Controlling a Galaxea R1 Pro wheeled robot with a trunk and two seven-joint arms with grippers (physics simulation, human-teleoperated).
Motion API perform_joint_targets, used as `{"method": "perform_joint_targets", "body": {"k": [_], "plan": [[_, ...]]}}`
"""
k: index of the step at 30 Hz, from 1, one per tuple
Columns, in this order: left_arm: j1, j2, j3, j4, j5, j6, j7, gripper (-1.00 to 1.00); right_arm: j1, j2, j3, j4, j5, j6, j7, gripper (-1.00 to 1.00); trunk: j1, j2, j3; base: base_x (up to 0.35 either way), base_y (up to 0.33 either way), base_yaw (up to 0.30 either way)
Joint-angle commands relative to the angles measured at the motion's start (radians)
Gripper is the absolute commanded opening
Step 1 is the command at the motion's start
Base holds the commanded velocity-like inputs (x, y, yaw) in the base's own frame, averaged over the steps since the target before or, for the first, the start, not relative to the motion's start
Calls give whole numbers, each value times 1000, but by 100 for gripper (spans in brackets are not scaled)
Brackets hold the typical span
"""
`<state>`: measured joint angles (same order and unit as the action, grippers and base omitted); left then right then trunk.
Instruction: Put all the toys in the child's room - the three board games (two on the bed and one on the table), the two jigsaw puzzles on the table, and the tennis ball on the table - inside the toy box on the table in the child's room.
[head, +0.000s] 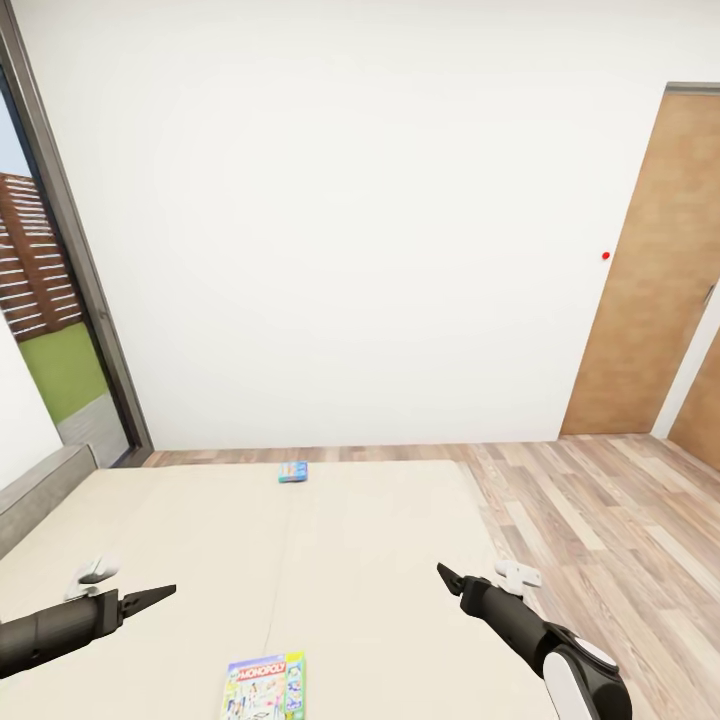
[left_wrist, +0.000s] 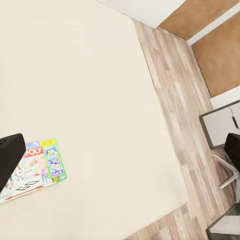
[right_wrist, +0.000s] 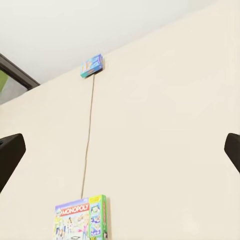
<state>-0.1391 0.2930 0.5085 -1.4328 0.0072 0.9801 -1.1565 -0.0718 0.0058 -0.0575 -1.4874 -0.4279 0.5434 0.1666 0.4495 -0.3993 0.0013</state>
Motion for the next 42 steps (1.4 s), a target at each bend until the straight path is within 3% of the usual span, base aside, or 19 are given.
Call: {"method": "perform_joint_targets", "body": {"k": [1,42], "plan": [[0,0,1,0,1,9,-3,100,0,1,-2,-1,-3,6,4,100,1,-1,0,56,0,0],[0,-2,-5,2,-1,11,8,100,-1,0,-1,-7,-3,14,4,100,1,-1,0,5,0,0]]}}
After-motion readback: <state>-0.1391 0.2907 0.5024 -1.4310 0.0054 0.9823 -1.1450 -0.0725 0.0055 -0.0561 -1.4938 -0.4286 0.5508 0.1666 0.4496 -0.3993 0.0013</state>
